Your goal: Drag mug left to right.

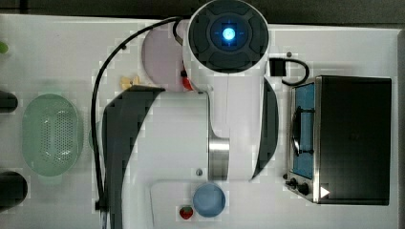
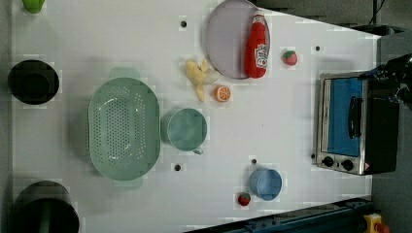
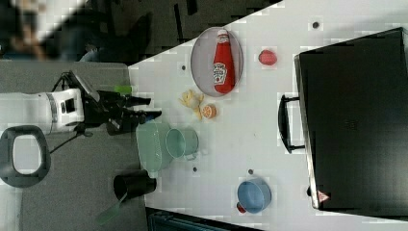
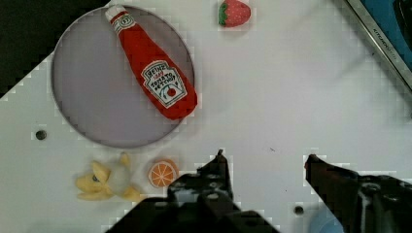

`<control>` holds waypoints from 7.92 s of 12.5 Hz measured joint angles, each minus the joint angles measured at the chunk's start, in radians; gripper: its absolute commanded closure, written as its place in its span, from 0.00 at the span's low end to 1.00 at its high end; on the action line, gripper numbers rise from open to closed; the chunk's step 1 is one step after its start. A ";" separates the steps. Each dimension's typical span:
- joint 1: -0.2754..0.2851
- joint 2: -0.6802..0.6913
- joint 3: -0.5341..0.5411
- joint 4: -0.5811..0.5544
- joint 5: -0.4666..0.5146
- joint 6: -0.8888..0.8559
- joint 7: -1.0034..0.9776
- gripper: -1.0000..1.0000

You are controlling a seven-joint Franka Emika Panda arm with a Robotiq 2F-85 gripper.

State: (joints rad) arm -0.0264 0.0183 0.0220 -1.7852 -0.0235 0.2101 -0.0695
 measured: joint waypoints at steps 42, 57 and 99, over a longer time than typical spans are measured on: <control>0.034 0.500 0.456 -0.436 -0.210 0.749 -0.114 0.82; -0.145 0.472 0.426 -0.479 -0.222 0.762 -0.174 0.82; -0.639 0.237 0.389 -0.385 -0.134 0.401 -0.734 0.00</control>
